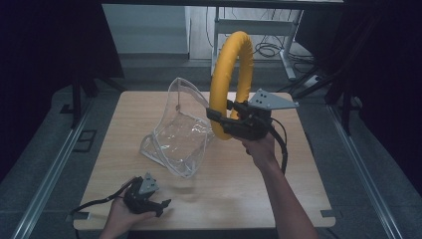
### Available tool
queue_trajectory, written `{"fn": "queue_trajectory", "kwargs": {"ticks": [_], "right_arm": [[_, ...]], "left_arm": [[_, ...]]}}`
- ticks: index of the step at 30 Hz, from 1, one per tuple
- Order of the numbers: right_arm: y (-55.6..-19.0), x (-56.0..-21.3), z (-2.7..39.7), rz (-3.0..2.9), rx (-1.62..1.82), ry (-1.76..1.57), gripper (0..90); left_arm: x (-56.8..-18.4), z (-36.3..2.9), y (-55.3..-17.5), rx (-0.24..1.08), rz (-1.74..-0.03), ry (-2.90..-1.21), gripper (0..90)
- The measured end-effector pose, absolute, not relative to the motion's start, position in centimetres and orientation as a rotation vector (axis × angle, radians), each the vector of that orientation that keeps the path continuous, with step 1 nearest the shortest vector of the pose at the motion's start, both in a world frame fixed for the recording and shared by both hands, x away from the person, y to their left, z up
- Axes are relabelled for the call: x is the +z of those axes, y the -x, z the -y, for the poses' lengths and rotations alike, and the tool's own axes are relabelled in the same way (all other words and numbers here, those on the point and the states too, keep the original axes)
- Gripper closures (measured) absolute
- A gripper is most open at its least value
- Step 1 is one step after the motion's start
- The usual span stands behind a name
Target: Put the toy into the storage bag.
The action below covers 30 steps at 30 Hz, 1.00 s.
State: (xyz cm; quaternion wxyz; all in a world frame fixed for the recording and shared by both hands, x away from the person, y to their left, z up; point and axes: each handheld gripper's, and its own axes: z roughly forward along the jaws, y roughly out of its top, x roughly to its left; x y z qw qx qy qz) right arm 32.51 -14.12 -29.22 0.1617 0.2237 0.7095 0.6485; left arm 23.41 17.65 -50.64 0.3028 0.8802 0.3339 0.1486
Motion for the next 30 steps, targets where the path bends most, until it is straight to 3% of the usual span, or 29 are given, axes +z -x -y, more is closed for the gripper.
{"fn": "queue_trajectory", "kwargs": {"ticks": [30], "right_arm": [[-31.8, -27.2, 11.7, -2.01, 1.884, -0.541, 48.8]], "left_arm": [[-50.6, -17.7, -23.4, 0.392, -0.888, -2.331, 15.2]]}}
